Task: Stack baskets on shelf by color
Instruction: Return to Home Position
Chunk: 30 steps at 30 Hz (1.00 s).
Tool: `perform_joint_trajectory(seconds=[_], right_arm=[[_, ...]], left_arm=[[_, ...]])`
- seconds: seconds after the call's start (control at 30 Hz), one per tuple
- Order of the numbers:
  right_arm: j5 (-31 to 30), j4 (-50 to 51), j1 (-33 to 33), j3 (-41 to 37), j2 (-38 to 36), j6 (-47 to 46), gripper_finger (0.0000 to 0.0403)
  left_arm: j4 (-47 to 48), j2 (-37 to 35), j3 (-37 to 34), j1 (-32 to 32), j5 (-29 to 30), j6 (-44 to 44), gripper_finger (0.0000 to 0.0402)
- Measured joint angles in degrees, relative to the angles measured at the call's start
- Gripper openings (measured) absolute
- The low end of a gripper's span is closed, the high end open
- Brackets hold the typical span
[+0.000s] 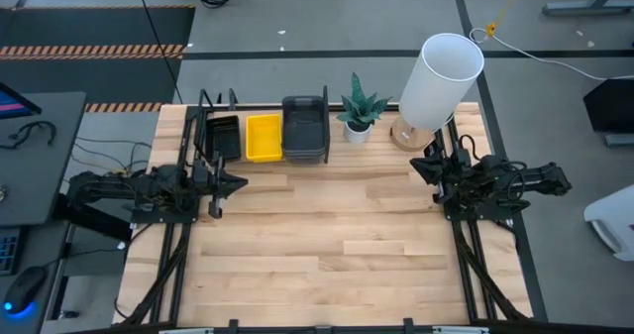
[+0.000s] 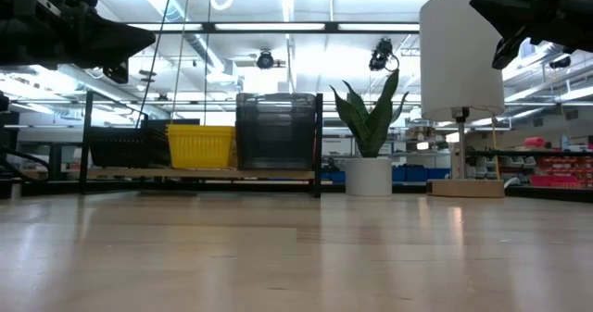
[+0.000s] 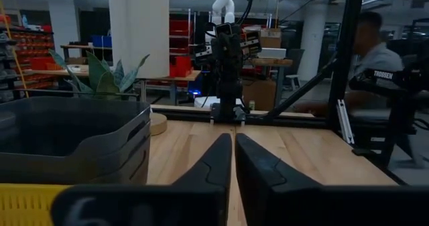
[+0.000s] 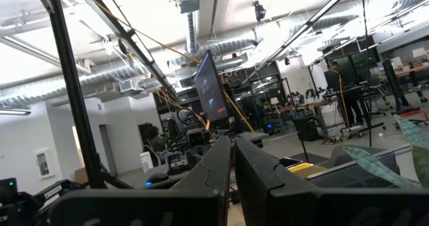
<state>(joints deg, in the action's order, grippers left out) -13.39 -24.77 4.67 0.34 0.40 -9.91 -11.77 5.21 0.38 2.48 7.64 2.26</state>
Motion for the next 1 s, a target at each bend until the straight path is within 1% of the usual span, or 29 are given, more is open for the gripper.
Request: perform_joint_trajectory(seconds=[0.13, 0.4, 0.73, 1.0], right_arm=[[0.0, 0.0, 0.0, 0.0, 0.0, 0.0, 0.0027], [0.0, 0.0, 0.0, 0.0, 0.0, 0.0, 0.0027], [0.0, 0.0, 0.0, 0.0, 0.0, 0.0, 0.0027], [0.0, 0.0, 0.0, 0.0, 0.0, 0.0, 0.0027]], left_arm=[[0.0, 0.0, 0.0, 0.0, 0.0, 0.0, 0.0024], [0.0, 0.0, 0.0, 0.0, 0.0, 0.0, 0.0036], [0.0, 0.0, 0.0, 0.0, 0.0, 0.0, 0.0024], [0.0, 0.0, 0.0, 0.0, 0.0, 0.0, 0.0036]])
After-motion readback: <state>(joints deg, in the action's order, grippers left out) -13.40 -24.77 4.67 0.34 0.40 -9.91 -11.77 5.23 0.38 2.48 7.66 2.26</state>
